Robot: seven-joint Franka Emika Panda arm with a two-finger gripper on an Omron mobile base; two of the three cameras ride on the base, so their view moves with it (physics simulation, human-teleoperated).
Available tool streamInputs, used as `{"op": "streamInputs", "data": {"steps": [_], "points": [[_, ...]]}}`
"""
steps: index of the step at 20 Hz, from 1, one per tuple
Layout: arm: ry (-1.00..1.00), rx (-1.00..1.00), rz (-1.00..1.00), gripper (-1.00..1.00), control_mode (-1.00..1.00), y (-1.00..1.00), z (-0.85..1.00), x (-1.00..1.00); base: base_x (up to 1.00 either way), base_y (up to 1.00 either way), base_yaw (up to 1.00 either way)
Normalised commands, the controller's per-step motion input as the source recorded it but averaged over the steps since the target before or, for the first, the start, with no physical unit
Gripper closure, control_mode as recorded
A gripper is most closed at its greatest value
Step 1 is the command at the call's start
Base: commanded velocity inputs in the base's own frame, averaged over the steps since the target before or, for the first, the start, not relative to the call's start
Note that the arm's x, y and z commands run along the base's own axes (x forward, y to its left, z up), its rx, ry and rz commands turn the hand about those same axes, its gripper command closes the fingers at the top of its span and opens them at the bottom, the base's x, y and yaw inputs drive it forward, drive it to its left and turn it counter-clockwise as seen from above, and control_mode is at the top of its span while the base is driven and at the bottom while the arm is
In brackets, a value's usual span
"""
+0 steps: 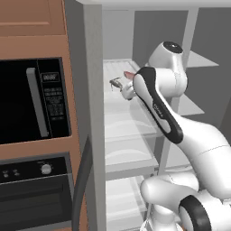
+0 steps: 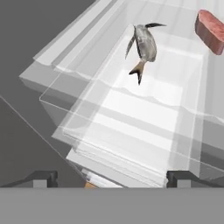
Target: There's a fish in the fridge that needs to be moved to the freezer for freezing. Pick up the fish from the fridge, place it on any shelf in the freezer, and close the fridge and freezer doors when done.
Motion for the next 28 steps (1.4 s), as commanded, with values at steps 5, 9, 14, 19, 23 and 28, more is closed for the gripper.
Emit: {"op": "streamInputs", "data": {"steps": [5, 9, 14, 19, 23, 28], "points": [[0.01, 0.00, 0.00, -1.00, -1.00, 0.00, 0.01, 0.50, 0.00, 0.00, 0.00], [0.00, 0.00, 0.00, -1.00, -1.00, 0.00, 0.00, 0.48, 0.00, 0.00, 0.00], [0.00, 0.00, 0.00, -1.00, -1.00, 0.01, 0.00, 0.47, 0.00, 0.00, 0.00], [0.00, 0.00, 0.00, -1.00, -1.00, 0.05, -0.03, 0.40, 0.00, 0.00, 0.00], [0.00, -0.03, 0.00, -1.00, -1.00, 0.26, -0.21, 0.32, 0.00, 0.00, 0.00], [0.00, -0.01, 0.00, -1.00, -1.00, 0.15, -0.11, 0.42, 0.00, 0.00, 0.00]]}}
